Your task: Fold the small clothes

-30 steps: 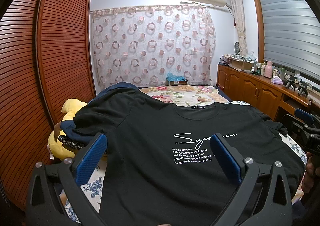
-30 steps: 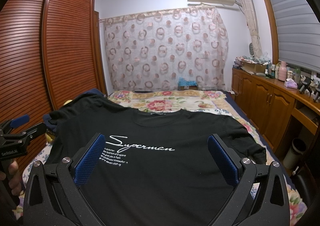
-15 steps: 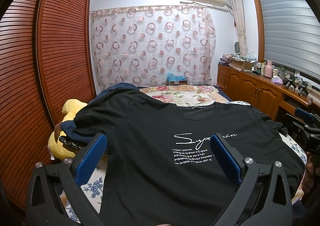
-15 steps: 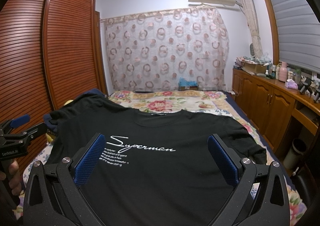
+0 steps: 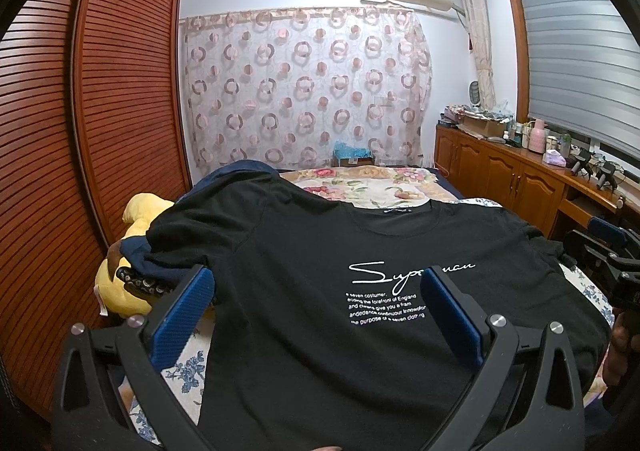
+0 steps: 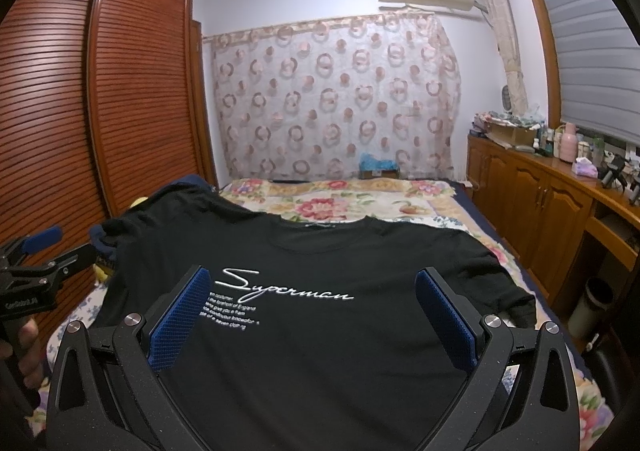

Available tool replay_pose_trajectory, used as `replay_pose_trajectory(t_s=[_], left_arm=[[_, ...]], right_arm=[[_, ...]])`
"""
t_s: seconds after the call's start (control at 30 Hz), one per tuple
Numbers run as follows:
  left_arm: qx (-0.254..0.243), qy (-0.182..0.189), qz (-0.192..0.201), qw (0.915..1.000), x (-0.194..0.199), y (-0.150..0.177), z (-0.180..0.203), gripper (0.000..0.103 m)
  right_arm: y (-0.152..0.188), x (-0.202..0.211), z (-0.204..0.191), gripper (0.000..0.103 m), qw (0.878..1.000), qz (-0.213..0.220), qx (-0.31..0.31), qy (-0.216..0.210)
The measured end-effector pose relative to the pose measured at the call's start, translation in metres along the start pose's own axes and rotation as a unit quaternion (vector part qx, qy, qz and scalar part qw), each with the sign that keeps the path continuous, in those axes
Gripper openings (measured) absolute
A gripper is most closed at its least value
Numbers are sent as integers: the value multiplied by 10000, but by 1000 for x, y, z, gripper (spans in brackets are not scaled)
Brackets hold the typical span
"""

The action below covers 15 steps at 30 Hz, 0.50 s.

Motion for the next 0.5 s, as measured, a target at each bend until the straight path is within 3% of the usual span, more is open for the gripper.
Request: replay_pose_trajectory(t_s=[0.5], left_arm=[[50,-135,-362,9992,-25,28,-32,103]], right_arm=[[26,-24,-23,103,9983,-408,123,-397]])
Point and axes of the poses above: each gripper's, at about its wrist camera, not at the fingertips, and x roughly against the way its jaws point, z to its right, y to its underside, the point moved 10 cm from there along -x, roughly the way its jaws point, and after that the axes turned 8 degrees about -x, right-handed, at the moved point
